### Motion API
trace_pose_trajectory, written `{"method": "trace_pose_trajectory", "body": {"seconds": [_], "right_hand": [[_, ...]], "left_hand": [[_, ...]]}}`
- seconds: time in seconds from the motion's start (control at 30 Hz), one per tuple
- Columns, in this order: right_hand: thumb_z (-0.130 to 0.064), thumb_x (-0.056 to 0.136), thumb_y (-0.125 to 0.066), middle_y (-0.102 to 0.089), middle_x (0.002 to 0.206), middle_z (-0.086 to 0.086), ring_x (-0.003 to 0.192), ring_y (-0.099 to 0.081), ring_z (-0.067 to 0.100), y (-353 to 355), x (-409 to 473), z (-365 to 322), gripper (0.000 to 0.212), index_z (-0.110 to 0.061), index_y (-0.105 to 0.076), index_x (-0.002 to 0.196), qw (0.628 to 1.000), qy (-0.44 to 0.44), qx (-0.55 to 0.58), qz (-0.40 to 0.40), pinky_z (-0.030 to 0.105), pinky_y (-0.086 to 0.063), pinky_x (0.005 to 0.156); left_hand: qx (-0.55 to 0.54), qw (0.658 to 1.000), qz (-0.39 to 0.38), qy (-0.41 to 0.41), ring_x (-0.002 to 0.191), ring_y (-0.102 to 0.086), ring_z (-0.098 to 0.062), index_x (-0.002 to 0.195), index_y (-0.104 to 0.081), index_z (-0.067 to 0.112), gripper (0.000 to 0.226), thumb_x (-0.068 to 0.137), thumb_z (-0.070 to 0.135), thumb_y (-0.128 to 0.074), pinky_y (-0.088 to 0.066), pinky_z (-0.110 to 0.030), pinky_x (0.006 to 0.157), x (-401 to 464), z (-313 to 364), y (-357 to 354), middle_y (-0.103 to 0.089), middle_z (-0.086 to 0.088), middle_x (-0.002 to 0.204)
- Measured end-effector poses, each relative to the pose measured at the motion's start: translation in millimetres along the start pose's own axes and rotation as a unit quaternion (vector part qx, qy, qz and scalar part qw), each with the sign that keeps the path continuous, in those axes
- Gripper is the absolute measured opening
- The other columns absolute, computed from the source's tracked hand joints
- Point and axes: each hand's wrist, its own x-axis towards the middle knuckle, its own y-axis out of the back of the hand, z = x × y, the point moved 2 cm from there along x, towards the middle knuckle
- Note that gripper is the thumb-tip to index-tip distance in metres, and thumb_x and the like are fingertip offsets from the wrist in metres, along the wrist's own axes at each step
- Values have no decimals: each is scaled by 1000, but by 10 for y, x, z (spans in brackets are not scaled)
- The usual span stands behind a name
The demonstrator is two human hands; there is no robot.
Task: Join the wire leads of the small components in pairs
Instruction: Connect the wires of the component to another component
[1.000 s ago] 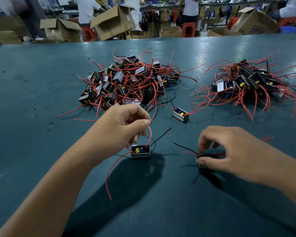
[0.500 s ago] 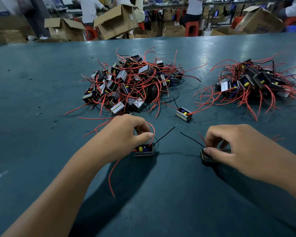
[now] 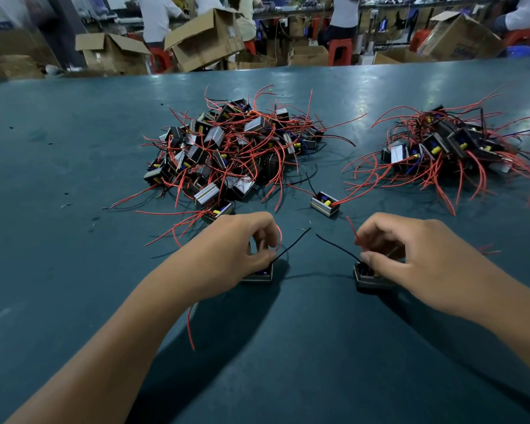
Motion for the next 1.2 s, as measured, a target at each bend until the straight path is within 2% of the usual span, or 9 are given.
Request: {"method": "trace_pose_trajectory", "body": {"seconds": [0.13, 0.23, 0.37, 0.5, 0.77, 0.93, 1.07, 1.13, 1.2], "right_hand": [[-21, 86, -73, -68, 83, -25, 74, -65, -1, 7, 3, 7, 20, -35, -59, 90, 1000, -4, 27, -6, 17, -48, 73], [-24, 86, -73, -68, 85, -25, 76, -66, 0, 28, -4, -13, 18, -35, -60, 89, 999, 6, 33, -25, 19, -49, 72], [-21, 86, -72, -69, 80, -23, 73, -66, 0, 33, -9, -25, 16, -32, -61, 87, 999, 10, 37, -29, 15, -48, 69], [-21, 86, -72, -70, 75, -20, 68, -64, 0, 57, 14, 6, 13, -30, -62, 84, 999, -10, 44, -19, 11, -44, 64], [-25, 88, -68, -73, 77, -12, 70, -66, 7, 66, 37, 39, 9, -29, -62, 83, 997, -36, 63, -36, 31, -52, 69], [-29, 86, -69, -71, 74, -11, 64, -63, 5, 68, 43, 47, 10, -29, -62, 79, 997, -46, 58, -37, 23, -48, 61], [-30, 85, -69, -70, 71, -9, 61, -61, 8, 68, 48, 45, 11, -29, -61, 78, 997, -49, 53, -31, 23, -46, 59], [-29, 85, -70, -70, 71, -8, 62, -62, 10, 67, 43, 39, 11, -29, -61, 78, 997, -47, 58, -30, 25, -46, 60], [-27, 86, -71, -70, 71, -9, 63, -62, 9, 73, 36, 24, 12, -29, -62, 78, 997, -37, 63, -32, 25, -47, 61]], "left_hand": [[-69, 994, 72, -37, 59, -46, -4, 94, -61, 29, 13, 90, 20, -68, -36, -12, 58, 2, 131, -49, -57, 18, 76], [-151, 986, 56, -44, 57, -41, -6, 105, -63, 32, 18, 90, 31, -72, -39, -20, 56, -6, 212, -142, -57, 14, 79], [-180, 981, 53, -48, 57, -39, -6, 92, -68, 30, 7, 90, 29, -74, -36, -19, 55, 21, 237, -214, -53, 19, 69], [-171, 982, 50, -61, 54, -37, -5, 85, -64, 31, 11, 90, 28, -73, -35, -17, 52, 19, 217, -205, -53, 23, 65], [-109, 989, 83, -63, 53, -41, -4, 76, -57, 27, 22, 89, 31, -74, -32, -12, 52, 14, 239, -169, -53, 22, 67], [-134, 983, 128, -16, 48, -41, -2, 75, -57, 23, 23, 93, 30, -69, -33, -12, 49, 25, 189, -120, -51, 19, 56], [-176, 984, 35, -12, 52, -43, -1, 80, -62, 22, 18, 89, 34, -72, -36, -16, 51, 27, 128, -53, -53, 15, 58], [-157, 985, -57, -36, 57, -50, -1, 85, -66, 23, 16, 86, 38, -74, -39, -15, 55, -2, 122, -22, -61, 13, 67], [-140, 983, -103, -59, 64, -54, -4, 91, -67, 27, 16, 86, 38, -77, -44, -19, 60, -30, 128, -17, -64, 10, 80]]}}
